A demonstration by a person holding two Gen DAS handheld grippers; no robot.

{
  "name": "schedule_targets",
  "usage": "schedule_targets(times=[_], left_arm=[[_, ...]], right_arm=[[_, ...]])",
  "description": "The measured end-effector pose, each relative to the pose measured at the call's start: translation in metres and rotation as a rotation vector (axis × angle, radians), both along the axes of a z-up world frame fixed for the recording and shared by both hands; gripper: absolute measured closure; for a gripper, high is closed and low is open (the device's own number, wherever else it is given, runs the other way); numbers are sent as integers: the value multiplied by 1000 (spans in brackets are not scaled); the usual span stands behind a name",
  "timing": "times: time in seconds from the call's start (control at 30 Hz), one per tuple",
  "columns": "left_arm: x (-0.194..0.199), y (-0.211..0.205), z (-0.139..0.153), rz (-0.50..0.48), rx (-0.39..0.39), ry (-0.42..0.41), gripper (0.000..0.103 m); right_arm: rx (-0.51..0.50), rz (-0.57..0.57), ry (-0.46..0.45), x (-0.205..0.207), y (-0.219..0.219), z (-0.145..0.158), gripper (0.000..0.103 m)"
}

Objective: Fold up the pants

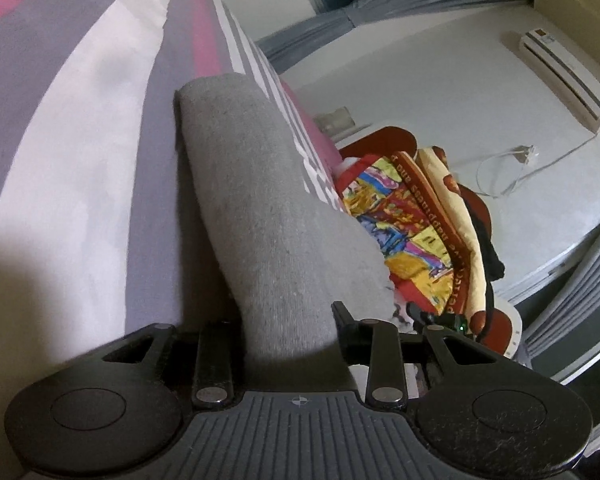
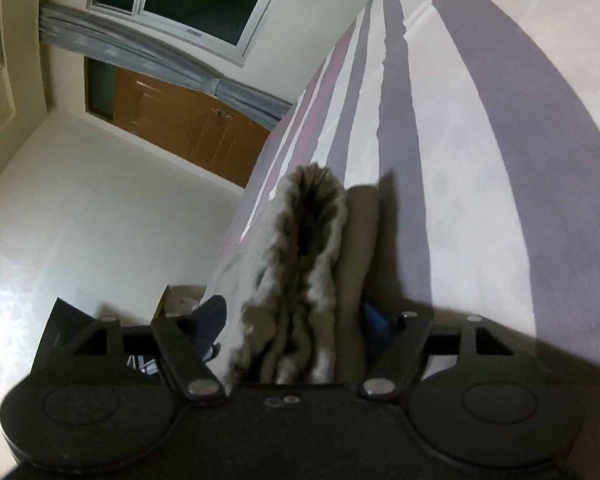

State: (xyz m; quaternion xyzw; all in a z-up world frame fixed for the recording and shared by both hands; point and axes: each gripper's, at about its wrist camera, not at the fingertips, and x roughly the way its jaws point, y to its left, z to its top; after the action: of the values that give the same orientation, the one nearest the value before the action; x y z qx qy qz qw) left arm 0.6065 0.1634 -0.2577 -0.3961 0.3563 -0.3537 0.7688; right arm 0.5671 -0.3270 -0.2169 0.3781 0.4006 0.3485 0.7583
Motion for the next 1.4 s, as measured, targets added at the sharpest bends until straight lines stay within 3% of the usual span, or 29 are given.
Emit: schedule_targets(times=[0.1, 0.2, 0.3, 0.37, 0.4, 0.5, 0.57, 0.63, 0.73, 0.9, 1.03, 1.17, 1.4], left_arm=[[5, -4, -2, 16, 51, 5, 70], [5, -10, 5, 41, 111, 6, 70], [-12, -10, 23, 109, 200, 17, 61], [-34, -11, 48, 178, 305, -20, 52], [-52, -12, 64, 202, 354, -58, 48], [-105, -14, 108, 270, 443, -143, 43], [-145, -16, 141, 341, 458, -194, 19], [-187, -23, 171, 417, 528, -253, 8], [-242, -34, 205, 470, 609, -304, 6], [-325, -57, 243, 519, 636, -326, 1], [-380, -67, 254, 543, 690, -359, 0], [-426, -65, 273, 546, 679, -402, 0], [-471, -68, 306, 604, 698, -432, 0]], right_arm=[[-70, 10, -10, 2, 10, -1, 46], [-78, -25, -9, 2, 9, -6, 50], [-147, -70, 18, -10, 14, 11, 42], [-244, -109, 1, -32, 16, 38, 27], [-273, -113, -24, -41, 20, 52, 19], [-339, -105, -121, -89, 26, 102, 13], [-377, -104, -182, -125, 30, 133, 4], [-434, -118, -268, -162, 37, 164, 0], [-544, -155, -364, -216, 48, 199, 0], [-686, -190, -419, -300, 72, 240, 0], [-707, -236, -486, -352, 82, 256, 0], [-707, -263, -497, -379, 86, 263, 0], [-756, -299, -552, -408, 107, 275, 0]])
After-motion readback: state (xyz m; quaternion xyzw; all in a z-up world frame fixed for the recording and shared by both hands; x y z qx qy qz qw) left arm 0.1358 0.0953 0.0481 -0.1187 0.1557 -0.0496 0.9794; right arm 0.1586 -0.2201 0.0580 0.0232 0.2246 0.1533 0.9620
